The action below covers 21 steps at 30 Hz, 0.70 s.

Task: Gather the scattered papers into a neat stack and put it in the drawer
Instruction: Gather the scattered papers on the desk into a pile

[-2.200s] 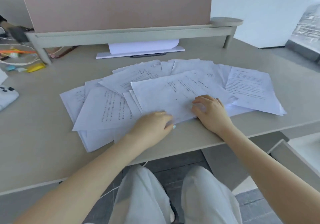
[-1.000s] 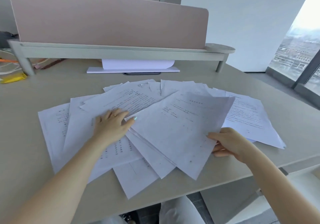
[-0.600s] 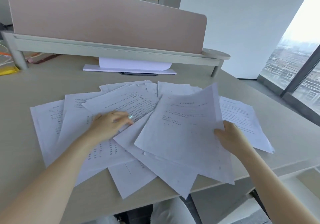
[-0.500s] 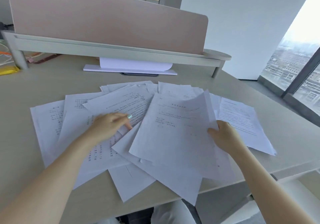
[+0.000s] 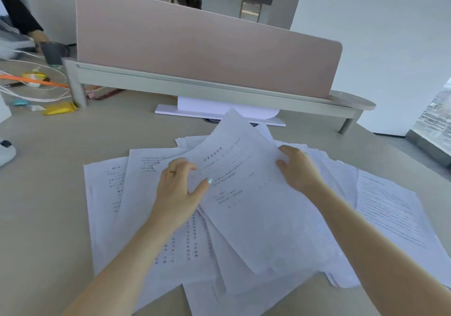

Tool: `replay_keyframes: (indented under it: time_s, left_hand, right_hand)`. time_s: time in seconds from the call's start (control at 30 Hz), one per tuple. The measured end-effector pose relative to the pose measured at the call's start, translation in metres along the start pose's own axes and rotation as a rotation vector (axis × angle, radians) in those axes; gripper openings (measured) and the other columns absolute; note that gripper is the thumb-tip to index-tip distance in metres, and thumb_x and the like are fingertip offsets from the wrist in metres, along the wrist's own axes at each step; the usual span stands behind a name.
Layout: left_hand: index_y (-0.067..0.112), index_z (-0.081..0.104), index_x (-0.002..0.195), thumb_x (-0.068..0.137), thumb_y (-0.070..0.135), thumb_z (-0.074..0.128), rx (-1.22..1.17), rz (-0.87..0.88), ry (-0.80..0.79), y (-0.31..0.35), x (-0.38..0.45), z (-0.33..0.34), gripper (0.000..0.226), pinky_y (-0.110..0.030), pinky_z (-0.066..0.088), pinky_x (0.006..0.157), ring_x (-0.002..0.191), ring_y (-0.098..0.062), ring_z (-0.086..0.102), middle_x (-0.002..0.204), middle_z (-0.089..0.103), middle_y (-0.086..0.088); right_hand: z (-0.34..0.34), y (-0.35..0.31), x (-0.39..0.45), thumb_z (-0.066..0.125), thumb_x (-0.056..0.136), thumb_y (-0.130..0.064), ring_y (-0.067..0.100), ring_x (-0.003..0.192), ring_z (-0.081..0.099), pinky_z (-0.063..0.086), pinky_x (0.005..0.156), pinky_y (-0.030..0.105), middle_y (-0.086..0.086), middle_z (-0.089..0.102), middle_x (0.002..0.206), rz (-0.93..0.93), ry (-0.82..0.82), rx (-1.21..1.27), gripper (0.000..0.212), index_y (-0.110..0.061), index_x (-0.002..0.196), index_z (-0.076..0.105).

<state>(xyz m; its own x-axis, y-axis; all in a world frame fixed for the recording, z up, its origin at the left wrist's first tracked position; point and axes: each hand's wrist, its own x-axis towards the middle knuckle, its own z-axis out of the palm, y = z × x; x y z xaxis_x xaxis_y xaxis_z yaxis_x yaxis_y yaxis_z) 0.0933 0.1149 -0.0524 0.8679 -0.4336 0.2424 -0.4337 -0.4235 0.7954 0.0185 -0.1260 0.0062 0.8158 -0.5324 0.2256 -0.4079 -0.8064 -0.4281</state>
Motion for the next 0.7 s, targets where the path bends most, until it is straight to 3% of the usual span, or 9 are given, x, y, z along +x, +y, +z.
replay_keyframes:
  time_s: [0.07,0.13,0.23,0.3,0.37,0.43,0.57,0.7]
  left_hand:
    - [0.030,0.033,0.137,0.083,0.062,0.038,0.187,0.026,-0.073,-0.001,-0.001,0.001,0.063,-0.037,0.006,0.118,0.141,-0.010,0.001,0.154,0.008,0.009]
    - [0.034,0.014,0.147,0.074,0.076,0.017,0.372,0.013,-0.202,-0.001,-0.001,0.006,0.084,-0.040,-0.010,0.117,0.144,-0.010,-0.015,0.158,-0.013,0.010]
    - [0.035,0.007,0.148,0.069,0.077,0.001,0.571,0.040,-0.343,-0.003,-0.004,0.013,0.089,-0.043,-0.006,0.117,0.146,-0.013,-0.010,0.160,-0.007,0.008]
    - [0.036,0.009,0.147,0.061,0.075,-0.004,0.609,0.070,-0.376,-0.003,-0.004,0.015,0.096,-0.043,-0.003,0.115,0.146,-0.012,-0.006,0.160,-0.002,0.008]
    - [0.036,0.009,0.147,0.060,0.075,-0.005,0.617,0.079,-0.379,-0.003,-0.003,0.014,0.096,-0.042,-0.004,0.116,0.146,-0.012,-0.006,0.160,-0.001,0.008]
    - [0.036,0.009,0.147,0.062,0.075,-0.003,0.629,0.084,-0.386,-0.001,-0.004,0.013,0.093,-0.042,-0.003,0.116,0.146,-0.012,-0.005,0.160,-0.001,0.008]
    - [0.034,0.013,0.146,0.081,0.072,0.013,0.634,0.077,-0.386,0.002,-0.005,0.011,0.075,-0.040,-0.003,0.116,0.146,-0.011,-0.002,0.159,0.002,0.009]
    - [0.031,0.014,0.148,0.089,0.063,0.025,0.561,0.054,-0.358,0.002,-0.007,0.009,0.067,-0.037,-0.003,0.119,0.146,-0.009,0.000,0.159,0.005,0.010]
  right_hand:
    - [0.021,-0.012,0.022,0.043,0.087,-0.008,0.029,0.090,0.058,0.040,0.063,0.029,0.002,0.064,0.101,-0.047,-0.078,0.072,0.031,-0.020,0.110,0.060]
    - [0.038,-0.020,0.039,0.043,0.086,-0.006,0.022,0.091,0.055,0.041,0.063,0.027,-0.004,0.059,0.107,-0.025,-0.139,0.198,0.039,-0.023,0.119,0.056]
    - [0.051,-0.016,0.059,0.050,0.088,-0.018,0.021,0.091,0.055,0.045,0.070,0.030,0.000,0.057,0.119,0.145,-0.168,0.247,0.041,-0.020,0.129,0.047]
    - [0.051,-0.009,0.066,0.051,0.089,-0.029,0.023,0.084,0.054,0.043,0.074,0.030,0.002,0.059,0.114,0.227,-0.218,0.133,0.033,-0.018,0.119,0.054]
    - [0.046,-0.008,0.067,0.050,0.087,-0.033,0.024,0.070,0.048,0.036,0.066,0.029,0.005,0.058,0.088,0.251,-0.243,0.089,0.021,-0.014,0.084,0.057]
    - [0.041,-0.012,0.063,0.051,0.084,-0.034,0.022,0.059,0.038,0.028,0.059,0.029,0.005,0.044,0.068,0.280,-0.299,0.115,0.030,-0.013,0.064,0.043]
    - [0.032,-0.017,0.048,0.059,0.080,-0.034,0.018,0.052,0.039,0.029,0.051,0.024,-0.001,0.043,0.058,0.308,-0.399,0.190,0.032,-0.016,0.057,0.046]
    - [0.025,-0.010,0.031,0.063,0.079,-0.025,0.015,0.050,0.022,0.015,0.046,0.024,-0.003,0.027,0.057,0.192,-0.398,0.273,0.045,-0.023,0.054,0.025]
